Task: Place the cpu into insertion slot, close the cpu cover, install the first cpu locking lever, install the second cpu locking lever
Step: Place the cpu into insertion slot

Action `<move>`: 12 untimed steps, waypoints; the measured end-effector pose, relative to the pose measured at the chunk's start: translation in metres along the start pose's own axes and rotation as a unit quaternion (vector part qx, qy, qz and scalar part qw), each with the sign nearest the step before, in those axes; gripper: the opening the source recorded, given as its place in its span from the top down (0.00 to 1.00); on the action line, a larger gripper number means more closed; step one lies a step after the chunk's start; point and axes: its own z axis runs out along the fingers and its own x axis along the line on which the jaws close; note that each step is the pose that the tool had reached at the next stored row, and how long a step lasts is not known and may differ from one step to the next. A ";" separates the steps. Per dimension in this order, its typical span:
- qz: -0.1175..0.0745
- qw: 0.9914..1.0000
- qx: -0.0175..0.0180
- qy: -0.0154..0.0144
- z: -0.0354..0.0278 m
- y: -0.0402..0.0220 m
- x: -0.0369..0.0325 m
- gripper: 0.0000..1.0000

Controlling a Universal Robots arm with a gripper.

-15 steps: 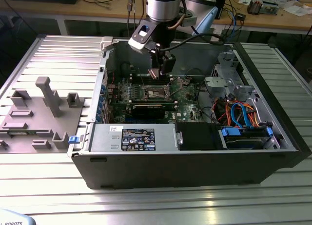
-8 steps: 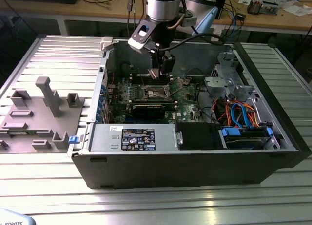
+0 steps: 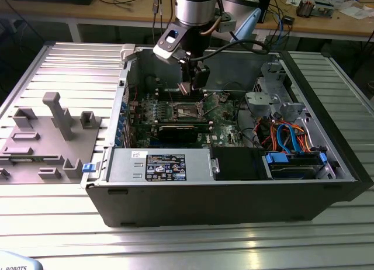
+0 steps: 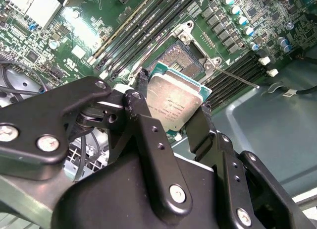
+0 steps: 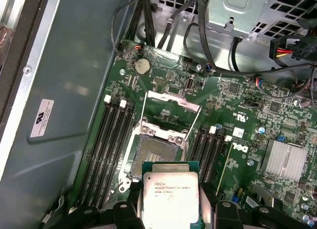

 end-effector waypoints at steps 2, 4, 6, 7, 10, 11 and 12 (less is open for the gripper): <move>0.002 1.000 0.000 0.000 0.0000 0.0000 0.0000 0.45; 0.004 1.000 0.000 0.000 0.0000 0.0000 0.0001 0.45; 0.006 1.000 0.000 -0.001 0.0000 0.0000 0.0001 0.45; 0.007 1.000 0.000 -0.001 0.0000 0.0000 0.0001 0.45; 0.009 1.000 0.000 -0.001 0.0000 0.0000 0.0001 0.45; 0.011 1.000 0.000 -0.001 0.0000 0.0000 0.0002 0.45; 0.012 1.000 0.000 -0.001 0.0000 0.0000 0.0002 0.45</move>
